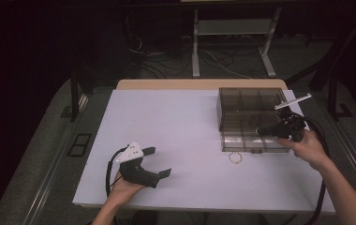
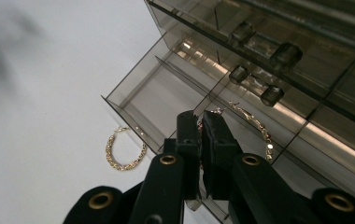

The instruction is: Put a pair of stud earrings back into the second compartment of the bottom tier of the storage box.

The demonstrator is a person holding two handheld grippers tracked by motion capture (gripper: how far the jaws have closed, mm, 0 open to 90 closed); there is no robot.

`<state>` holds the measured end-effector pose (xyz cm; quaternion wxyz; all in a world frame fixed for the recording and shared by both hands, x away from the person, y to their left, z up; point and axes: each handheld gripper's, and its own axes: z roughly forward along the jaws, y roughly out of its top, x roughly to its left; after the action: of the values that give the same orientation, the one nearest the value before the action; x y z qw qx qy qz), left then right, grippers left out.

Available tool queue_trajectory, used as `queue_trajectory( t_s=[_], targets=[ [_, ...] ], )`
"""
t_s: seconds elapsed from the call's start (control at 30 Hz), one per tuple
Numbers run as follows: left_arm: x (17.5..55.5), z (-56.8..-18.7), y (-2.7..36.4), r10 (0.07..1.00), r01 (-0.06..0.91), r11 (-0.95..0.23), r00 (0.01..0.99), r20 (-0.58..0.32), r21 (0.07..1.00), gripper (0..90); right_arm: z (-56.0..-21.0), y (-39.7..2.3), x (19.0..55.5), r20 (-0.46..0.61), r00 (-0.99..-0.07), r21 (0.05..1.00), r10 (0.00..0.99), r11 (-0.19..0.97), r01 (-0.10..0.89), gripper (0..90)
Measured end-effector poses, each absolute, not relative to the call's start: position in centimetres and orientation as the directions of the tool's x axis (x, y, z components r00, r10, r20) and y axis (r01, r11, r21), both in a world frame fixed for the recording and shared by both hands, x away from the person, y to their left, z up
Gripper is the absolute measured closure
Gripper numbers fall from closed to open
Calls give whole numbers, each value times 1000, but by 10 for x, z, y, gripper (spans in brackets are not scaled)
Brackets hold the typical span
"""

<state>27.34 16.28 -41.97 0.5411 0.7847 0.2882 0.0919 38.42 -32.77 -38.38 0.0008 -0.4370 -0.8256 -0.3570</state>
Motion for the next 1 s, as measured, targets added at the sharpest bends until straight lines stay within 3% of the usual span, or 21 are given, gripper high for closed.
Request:
queue_trajectory(
  t_s=[1.0],
  targets=[
    [273, -420, 163, 551, 353, -252, 818, -167, 901, 0, -412, -317, 390, 329, -616, 541, 716, 392, 744, 851]
  ],
)
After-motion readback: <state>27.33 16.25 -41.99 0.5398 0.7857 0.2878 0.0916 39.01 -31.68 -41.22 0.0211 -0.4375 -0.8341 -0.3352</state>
